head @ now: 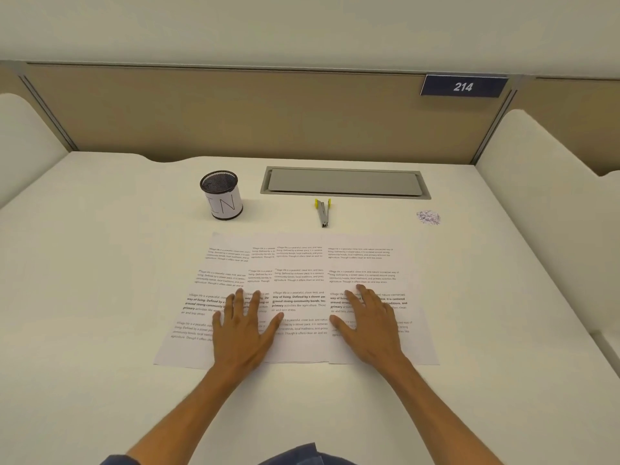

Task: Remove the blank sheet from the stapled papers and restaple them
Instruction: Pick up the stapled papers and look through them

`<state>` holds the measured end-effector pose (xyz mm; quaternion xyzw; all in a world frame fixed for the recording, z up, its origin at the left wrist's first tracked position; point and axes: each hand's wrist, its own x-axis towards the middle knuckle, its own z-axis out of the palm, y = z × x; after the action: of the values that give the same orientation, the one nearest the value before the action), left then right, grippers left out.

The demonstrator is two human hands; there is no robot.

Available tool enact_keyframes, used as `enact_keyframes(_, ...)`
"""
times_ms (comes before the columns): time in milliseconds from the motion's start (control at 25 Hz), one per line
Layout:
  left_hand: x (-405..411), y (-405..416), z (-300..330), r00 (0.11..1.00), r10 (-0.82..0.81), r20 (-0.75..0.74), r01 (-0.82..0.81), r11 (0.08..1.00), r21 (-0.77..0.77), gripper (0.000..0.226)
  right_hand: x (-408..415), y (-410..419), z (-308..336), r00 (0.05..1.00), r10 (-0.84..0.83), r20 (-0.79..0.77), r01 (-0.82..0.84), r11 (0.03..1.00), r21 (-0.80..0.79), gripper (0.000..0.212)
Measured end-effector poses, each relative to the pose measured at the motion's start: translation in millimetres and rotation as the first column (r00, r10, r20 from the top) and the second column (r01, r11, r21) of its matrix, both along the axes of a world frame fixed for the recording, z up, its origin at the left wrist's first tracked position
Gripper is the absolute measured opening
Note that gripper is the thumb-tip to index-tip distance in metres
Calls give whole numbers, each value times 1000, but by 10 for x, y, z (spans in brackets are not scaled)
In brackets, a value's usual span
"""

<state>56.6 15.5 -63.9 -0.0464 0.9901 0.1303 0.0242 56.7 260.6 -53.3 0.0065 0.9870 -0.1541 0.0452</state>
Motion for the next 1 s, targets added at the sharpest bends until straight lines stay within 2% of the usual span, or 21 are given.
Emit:
enact_keyframes(120,-5,98,13,1000,-15,-20,16,1000,23,100,-23,-135,2,1000,31,1,-31,1000,-1,71)
enact_keyframes(400,-5,206,64,993,-115,3,114,991,68,101,-53,-366,26,998,62,8,-61,998,-23,71)
enact_keyframes(480,-16,179,93,994,-97,-45,101,990,99,99,-57,-366,42,998,57,-9,-57,998,-31,72)
enact_keyframes(600,-54,-5,105,987,60,-149,-55,998,36,94,-65,-210,76,996,-55,-66,54,998,-23,74)
enact_keyframes(720,-100,-282,109,969,245,-34,-247,965,-89,94,-66,67,104,948,-312,-59,314,949,26,78)
enact_keyframes(800,-111,-396,127,947,321,-14,-319,933,-165,98,-71,203,97,905,-425,-24,426,903,63,86)
enact_keyframes(920,-125,-389,136,941,337,-36,-339,928,-153,95,-72,249,72,888,-459,-22,459,884,86,89)
enact_keyframes(1000,-142,-317,130,944,327,-43,-329,938,-110,92,-77,228,78,893,-447,-51,450,889,88,82)
